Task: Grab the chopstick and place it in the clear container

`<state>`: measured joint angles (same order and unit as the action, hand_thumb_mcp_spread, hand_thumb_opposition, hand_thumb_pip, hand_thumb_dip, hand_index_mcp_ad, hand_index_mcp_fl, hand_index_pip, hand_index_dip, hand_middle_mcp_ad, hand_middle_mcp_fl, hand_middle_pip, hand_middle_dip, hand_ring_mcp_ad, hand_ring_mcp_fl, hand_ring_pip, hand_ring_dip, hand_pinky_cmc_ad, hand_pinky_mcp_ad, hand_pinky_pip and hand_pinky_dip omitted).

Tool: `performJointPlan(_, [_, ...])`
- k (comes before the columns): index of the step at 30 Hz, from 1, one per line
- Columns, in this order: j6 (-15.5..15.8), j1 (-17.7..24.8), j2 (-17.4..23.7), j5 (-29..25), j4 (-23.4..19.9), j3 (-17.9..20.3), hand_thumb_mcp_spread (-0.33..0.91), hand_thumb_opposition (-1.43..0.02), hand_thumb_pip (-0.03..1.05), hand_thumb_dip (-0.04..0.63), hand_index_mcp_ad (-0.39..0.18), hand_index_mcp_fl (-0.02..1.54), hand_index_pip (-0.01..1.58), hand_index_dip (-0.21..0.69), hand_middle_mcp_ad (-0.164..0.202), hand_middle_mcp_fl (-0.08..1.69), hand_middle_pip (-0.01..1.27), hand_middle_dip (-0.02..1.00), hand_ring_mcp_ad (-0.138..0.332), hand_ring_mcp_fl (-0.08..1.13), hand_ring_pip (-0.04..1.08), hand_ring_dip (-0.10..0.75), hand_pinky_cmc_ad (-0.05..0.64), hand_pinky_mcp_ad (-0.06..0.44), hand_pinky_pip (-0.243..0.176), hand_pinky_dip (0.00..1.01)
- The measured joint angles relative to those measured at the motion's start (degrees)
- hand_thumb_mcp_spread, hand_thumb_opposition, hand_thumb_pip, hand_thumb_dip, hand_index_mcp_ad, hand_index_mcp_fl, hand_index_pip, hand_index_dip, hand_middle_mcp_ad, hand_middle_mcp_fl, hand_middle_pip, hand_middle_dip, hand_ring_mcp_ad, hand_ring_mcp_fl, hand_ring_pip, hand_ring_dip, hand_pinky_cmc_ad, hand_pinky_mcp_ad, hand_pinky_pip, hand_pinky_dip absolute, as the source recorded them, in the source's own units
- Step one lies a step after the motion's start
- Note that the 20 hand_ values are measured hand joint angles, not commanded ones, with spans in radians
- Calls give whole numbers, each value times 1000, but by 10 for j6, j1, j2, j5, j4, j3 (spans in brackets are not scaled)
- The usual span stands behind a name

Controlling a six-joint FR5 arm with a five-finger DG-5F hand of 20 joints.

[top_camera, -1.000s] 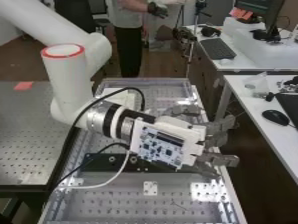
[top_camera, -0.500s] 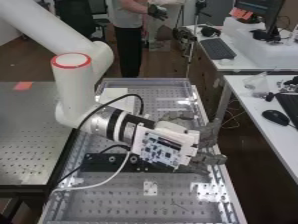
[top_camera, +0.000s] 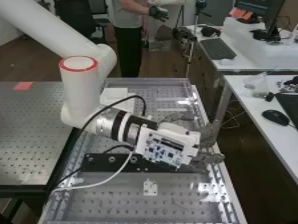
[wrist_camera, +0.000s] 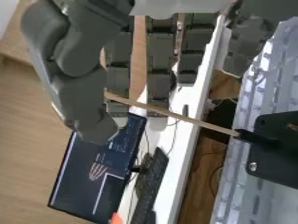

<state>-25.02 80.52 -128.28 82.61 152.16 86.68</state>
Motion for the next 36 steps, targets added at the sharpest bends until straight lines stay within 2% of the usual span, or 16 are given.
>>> performJointPlan(7, [4,-6,-2,-16,-6,-6,487,-834,590,370,-204,572,468,267,37,750,127,721,70,264,101,330,379,316,-59,173])
performJointPlan(10, [4,-8,-3,-19,-4,-8,503,-836,588,370,-204,541,604,267,37,750,127,721,66,278,101,330,365,311,-59,173])
performJointPlan(11, [5,-8,-3,-18,-4,-9,501,-834,588,370,-204,543,653,267,37,747,127,721,70,279,103,335,367,311,-47,176])
performJointPlan(14, [5,-9,-4,-19,-3,-11,501,-833,588,354,-204,517,801,267,37,754,129,721,70,281,103,379,367,312,-40,176])
performJointPlan(17, [5,-8,-6,-20,-3,-13,517,-833,562,356,-204,513,885,265,37,726,134,721,51,281,105,384,361,311,-44,176])
performJointPlan(20, [4,-8,-7,-20,-2,-15,534,-833,546,354,-202,506,918,265,37,703,141,733,51,281,101,412,361,312,-35,176])
performJointPlan(28, [5,-8,-10,-20,5,-25,532,-827,546,351,-220,515,850,251,37,670,164,747,54,283,108,442,358,312,-31,176])
performJointPlan(31, [7,-8,-11,-21,8,-26,532,-824,545,349,-222,513,785,251,37,693,209,747,51,316,105,445,367,312,-31,176])
performJointPlan(32, [7,-8,-12,-22,9,-27,532,-824,534,346,-223,511,768,248,37,688,227,747,37,330,103,445,361,312,-31,176])
performJointPlan(36, [6,-8,-13,-24,10,-28,552,-824,524,340,-220,515,737,251,33,740,246,747,37,328,106,459,354,311,-35,176])
